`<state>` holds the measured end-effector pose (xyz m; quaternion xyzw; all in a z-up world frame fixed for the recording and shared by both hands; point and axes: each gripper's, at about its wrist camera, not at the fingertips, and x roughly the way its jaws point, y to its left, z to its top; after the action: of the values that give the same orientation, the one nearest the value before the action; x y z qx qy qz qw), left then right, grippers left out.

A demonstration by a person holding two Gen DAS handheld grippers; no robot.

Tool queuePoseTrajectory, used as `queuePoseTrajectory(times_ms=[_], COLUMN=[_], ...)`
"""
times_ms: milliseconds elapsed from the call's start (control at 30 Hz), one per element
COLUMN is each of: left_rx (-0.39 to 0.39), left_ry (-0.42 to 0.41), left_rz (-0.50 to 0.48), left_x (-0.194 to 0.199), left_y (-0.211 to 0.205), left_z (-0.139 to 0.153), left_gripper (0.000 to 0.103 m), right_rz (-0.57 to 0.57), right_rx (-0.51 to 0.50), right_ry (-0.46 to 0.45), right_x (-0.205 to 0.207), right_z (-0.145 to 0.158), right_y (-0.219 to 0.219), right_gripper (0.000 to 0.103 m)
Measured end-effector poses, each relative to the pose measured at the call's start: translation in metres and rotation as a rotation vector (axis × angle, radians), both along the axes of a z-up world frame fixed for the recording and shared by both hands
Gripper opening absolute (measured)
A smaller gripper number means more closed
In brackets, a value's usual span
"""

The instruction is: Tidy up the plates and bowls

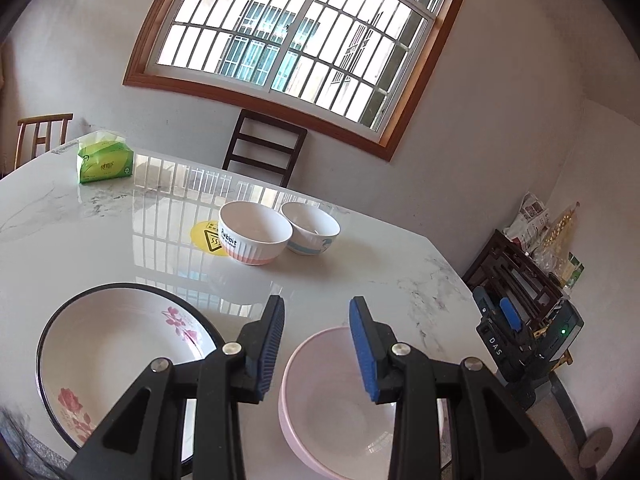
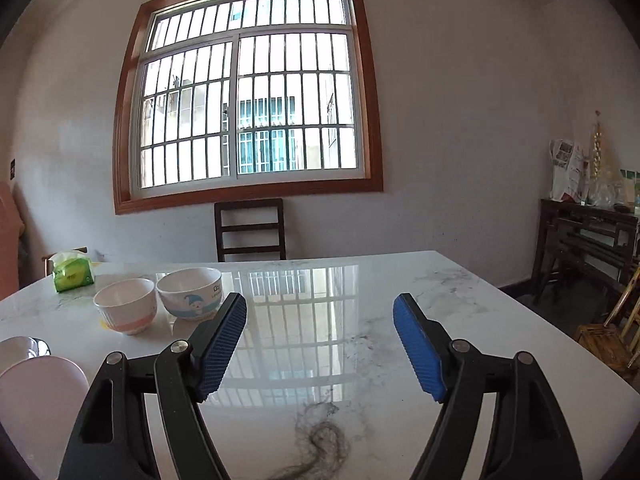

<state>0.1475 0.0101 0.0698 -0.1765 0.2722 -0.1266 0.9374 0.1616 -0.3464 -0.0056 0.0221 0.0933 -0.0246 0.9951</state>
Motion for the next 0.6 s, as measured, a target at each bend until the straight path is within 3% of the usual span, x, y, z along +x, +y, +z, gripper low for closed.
queuePoseTrajectory(times_ms=[67, 200, 300, 367, 467, 533, 600], left_rx=[-0.021, -0.031, 0.094, 0.130, 0.212, 0.261, 0.320], left_ry=[0.006, 0.051, 0.074, 0.079, 0.113, 0.111, 0.119], left_rz=[0.002, -0.028, -0.044, -0.057, -0.053, -0.026, -0.001], left_x=[0.001, 0.007, 0.016, 0.021, 0.032, 0.038, 0.047], left_y=[0.003, 0.003, -0.008, -0.010, -0.013, -0.013, -0.013], left_z=[0.000, -0.005, -0.004, -0.004, -0.001, 0.002, 0.002], left_gripper=[0.034, 0.034, 0.035, 0.035, 0.035, 0.035, 0.035], right_rz=[-0.030, -0.085, -0.092, -0.069, 0.074, 0.151, 0.243], right_rx=[-0.002, -0.022, -0.021, -0.014, 0.022, 0.043, 0.108], right_ry=[-0.042, -0.052, 0.009, 0.071, 0.152, 0.269, 0.350], right_x=[-0.007, -0.011, -0.008, 0.001, 0.016, 0.035, 0.051], right_z=[0.005, 0.008, 0.005, 0.000, -0.004, 0.005, 0.022], right_y=[0.000, 0.002, 0.003, 0.003, -0.001, -0.001, -0.003], right_gripper=[0.082, 0.101, 0.102, 0.102, 0.099, 0.082, 0.081])
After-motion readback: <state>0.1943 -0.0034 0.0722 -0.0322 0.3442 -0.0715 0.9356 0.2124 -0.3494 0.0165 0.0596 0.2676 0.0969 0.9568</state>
